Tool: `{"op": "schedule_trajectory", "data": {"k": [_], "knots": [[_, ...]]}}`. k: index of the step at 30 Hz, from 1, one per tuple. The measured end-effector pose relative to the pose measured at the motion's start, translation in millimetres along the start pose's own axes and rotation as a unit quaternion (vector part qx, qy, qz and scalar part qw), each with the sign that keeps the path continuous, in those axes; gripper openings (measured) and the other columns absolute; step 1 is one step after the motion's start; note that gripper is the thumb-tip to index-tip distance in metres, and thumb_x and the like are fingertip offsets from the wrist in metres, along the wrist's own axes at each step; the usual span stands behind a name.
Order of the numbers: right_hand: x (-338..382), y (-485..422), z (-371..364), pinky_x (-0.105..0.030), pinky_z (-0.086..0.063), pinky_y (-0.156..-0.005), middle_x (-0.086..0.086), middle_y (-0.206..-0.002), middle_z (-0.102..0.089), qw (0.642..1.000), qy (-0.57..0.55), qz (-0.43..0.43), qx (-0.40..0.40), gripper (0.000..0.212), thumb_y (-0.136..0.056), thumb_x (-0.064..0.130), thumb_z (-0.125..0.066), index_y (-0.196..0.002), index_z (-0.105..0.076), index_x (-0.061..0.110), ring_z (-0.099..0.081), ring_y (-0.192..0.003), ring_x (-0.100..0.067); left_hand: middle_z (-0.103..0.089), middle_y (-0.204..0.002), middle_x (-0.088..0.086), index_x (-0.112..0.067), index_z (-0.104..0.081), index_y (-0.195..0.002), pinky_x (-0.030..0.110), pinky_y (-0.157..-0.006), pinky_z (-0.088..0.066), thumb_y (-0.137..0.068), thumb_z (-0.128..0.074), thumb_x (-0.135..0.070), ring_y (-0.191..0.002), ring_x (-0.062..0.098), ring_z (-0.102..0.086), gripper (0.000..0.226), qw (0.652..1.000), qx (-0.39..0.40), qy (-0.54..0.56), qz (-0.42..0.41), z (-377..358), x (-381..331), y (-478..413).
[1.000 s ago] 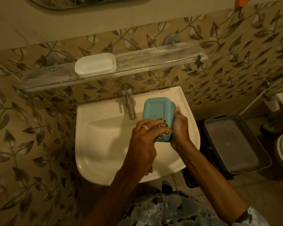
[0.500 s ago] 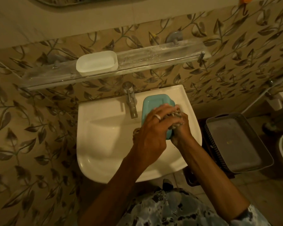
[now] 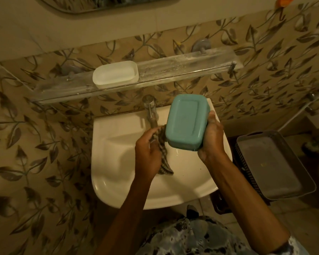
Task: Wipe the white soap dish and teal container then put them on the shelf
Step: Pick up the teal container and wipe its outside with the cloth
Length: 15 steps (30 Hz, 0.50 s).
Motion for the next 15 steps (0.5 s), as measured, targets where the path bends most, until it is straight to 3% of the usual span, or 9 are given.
{"op": "schedule_trajectory", "data": {"k": [3, 5, 8, 11, 13, 15], "knots": [[14.7, -3.3, 1.7, -0.042, -0.06, -0.075, -0.007, -0.095, -0.074, 0.999, -0.01, 0.024, -0.031, 0.042, -0.104, 0.042, -0.029, -0.097, -0.066, 0.021, -0.072, -0.088, -0.025, -0.066, -0.113, 0.01, -0.02, -0.061, -0.107, 0.047, -0.098, -0.048, -0.098, -0.037, -0.002, -0.107, 0.024, -0.063, 0.031, 0.955, -0.038, 0.239, 0.171, -1.8, 36.1, 11.9], [14.7, -4.3, 3.7, -0.042, -0.06, -0.076, -0.01, -0.1, -0.073, 0.998, -0.027, 0.022, -0.043, 0.04, -0.104, 0.041, -0.03, -0.099, -0.065, 0.021, -0.071, -0.091, -0.027, -0.065, -0.113, 0.01, -0.025, -0.061, -0.103, 0.042, -0.093, -0.05, -0.099, -0.038, -0.005, -0.105, 0.023, -0.063, 0.031, 0.926, -0.066, 0.31, 0.207, 2.1, 42.1, 13.6], [0.1, -1.5, 3.9, -0.038, -0.06, -0.071, -0.006, -0.098, -0.072, 0.998, -0.035, 0.009, -0.054, 0.032, -0.103, 0.039, -0.033, -0.097, -0.062, 0.027, -0.071, -0.087, -0.022, -0.067, -0.107, 0.0, -0.032, -0.062, -0.099, 0.039, -0.089, -0.052, -0.098, -0.042, -0.011, -0.101, 0.017, -0.065, 0.029, 0.943, -0.08, 0.269, 0.178, 2.8, 28.3, 10.9], [-14.9, 5.4, -2.3, -0.026, -0.055, -0.056, 0.001, -0.087, -0.071, 0.996, -0.049, 0.016, -0.072, 0.03, -0.103, 0.035, -0.034, -0.093, -0.061, 0.029, -0.07, -0.075, -0.013, -0.063, -0.114, -0.005, -0.028, -0.058, -0.118, 0.041, -0.092, -0.053, -0.097, -0.044, -0.013, -0.102, 0.01, -0.061, 0.029, 0.963, -0.11, 0.179, 0.168, -9.1, 17.4, 16.7], [-18.8, 10.3, -6.5, -0.029, -0.055, -0.061, 0.0, -0.088, -0.068, 0.995, -0.044, 0.033, -0.089, 0.029, -0.102, 0.032, -0.033, -0.09, -0.058, 0.028, -0.067, -0.079, -0.015, -0.062, -0.12, -0.002, -0.023, -0.054, -0.127, 0.035, -0.089, -0.055, -0.096, -0.046, -0.009, -0.105, 0.009, -0.06, 0.035, 0.963, -0.145, 0.169, 0.15, -15.3, 11.8, 25.0], [-17.7, 12.6, -10.0, -0.038, -0.057, -0.075, -0.008, -0.099, -0.065, 0.994, -0.04, 0.048, -0.091, 0.026, -0.102, 0.031, -0.031, -0.092, -0.054, 0.027, -0.065, -0.091, -0.023, -0.058, -0.127, 0.0, -0.022, -0.052, -0.131, 0.016, -0.084, -0.053, -0.094, -0.049, -0.005, -0.108, 0.006, -0.058, 0.041, 0.967, -0.152, 0.164, 0.122, -21.9, 5.9, 37.3]]}}
Point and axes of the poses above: each hand's wrist, its own y-axis away from the middle knuckle, its own z-axis out of the back of the hand, x = y × z, the point moved 9 cm from there along -y, towards the middle knuckle
